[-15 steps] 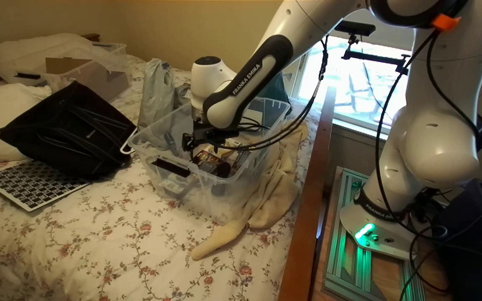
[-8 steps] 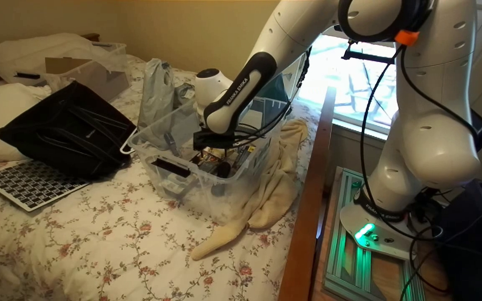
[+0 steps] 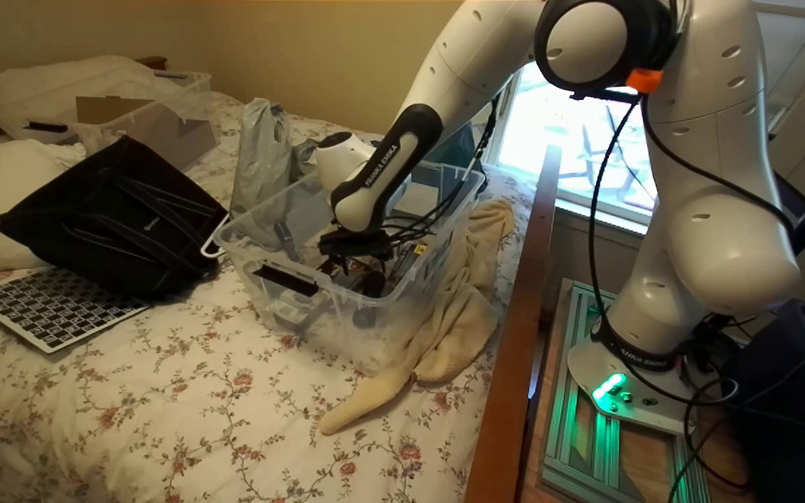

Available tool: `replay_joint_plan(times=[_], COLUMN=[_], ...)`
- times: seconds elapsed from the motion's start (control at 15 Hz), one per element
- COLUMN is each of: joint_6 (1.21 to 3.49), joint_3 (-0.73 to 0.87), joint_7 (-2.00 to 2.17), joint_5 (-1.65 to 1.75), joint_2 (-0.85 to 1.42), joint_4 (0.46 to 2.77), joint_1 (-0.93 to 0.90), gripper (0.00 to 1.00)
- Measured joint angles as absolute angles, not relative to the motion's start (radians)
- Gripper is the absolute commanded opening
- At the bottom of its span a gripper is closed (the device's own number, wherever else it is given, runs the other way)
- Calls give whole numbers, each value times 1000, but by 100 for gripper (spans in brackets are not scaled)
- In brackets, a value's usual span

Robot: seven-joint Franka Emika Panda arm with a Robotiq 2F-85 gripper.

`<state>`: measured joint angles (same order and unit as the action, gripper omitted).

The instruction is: Take an item out of the plastic container

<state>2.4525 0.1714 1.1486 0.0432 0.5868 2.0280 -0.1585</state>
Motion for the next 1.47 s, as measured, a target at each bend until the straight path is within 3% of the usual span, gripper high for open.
replay_joint_plan(times=[0.73,1.47], joint_6=[2563,2638], joint_3=[153,305], joint_7=[1180,1178], joint_5=[-33,93], joint_2=[679,679], joint_4=[1976,1976], joint_1=[-138,-173], gripper=[100,100])
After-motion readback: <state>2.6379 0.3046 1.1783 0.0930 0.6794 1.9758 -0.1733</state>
